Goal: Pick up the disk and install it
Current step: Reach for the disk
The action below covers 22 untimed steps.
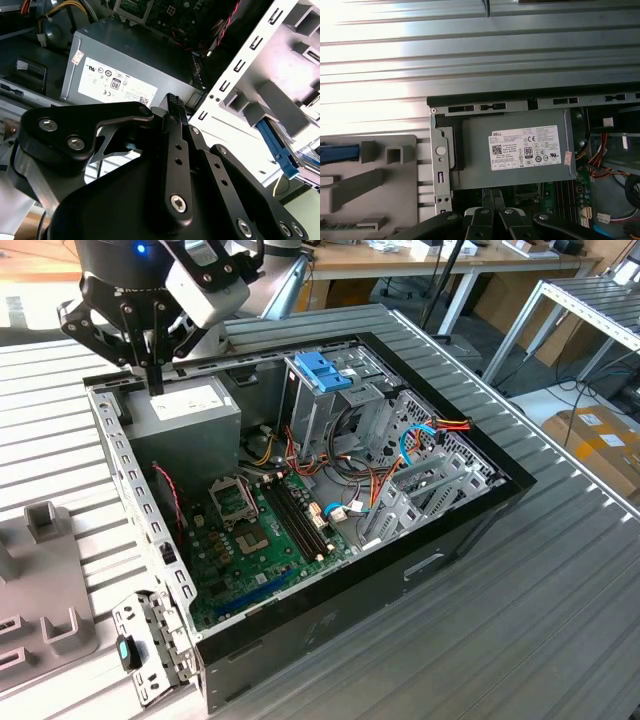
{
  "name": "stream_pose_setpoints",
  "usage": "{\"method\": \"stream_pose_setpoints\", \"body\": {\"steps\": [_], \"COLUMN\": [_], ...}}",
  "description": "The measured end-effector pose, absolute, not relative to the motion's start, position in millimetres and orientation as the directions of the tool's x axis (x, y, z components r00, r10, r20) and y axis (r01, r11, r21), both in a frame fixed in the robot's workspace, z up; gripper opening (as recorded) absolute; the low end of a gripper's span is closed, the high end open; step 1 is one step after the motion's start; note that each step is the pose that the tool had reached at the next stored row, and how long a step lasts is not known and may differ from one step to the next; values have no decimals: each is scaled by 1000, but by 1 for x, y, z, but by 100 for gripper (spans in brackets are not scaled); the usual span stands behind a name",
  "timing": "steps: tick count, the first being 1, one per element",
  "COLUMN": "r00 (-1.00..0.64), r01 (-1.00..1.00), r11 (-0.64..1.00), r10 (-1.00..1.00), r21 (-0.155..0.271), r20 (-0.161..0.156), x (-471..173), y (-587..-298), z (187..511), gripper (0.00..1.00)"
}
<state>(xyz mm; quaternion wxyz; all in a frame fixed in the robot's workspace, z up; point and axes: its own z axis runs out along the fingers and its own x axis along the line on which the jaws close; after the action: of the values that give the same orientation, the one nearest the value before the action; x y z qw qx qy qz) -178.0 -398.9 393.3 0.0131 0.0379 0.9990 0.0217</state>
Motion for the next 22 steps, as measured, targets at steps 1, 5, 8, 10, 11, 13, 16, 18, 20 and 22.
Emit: {"method": "stream_pose_setpoints", "body": {"steps": [1,5,8,10,11,13,16,18,20,22], "r00": [-997,-997,-997,-997,-997,-997,-997,-997,-997,-997], "r01": [75,75,75,75,75,75,75,75,75,75], "r11": [996,996,996,996,996,996,996,996,996,996], "r10": [76,76,76,76,76,76,76,76,76,76], "r21": [44,44,44,44,44,44,44,44,44,44], "r20": [-24,-24,-24,-24,-24,-24,-24,-24,-24,-24], "x": [-178,-179,-180,-181,-181,-182,-183,-183,-184,-185], "y": [-399,-399,-399,-399,-399,-399,-399,-399,-399,-399], "z": [393,393,393,393,393,393,393,393,393,393], "gripper": [11,11,11,11,11,11,11,11,11,11]}}
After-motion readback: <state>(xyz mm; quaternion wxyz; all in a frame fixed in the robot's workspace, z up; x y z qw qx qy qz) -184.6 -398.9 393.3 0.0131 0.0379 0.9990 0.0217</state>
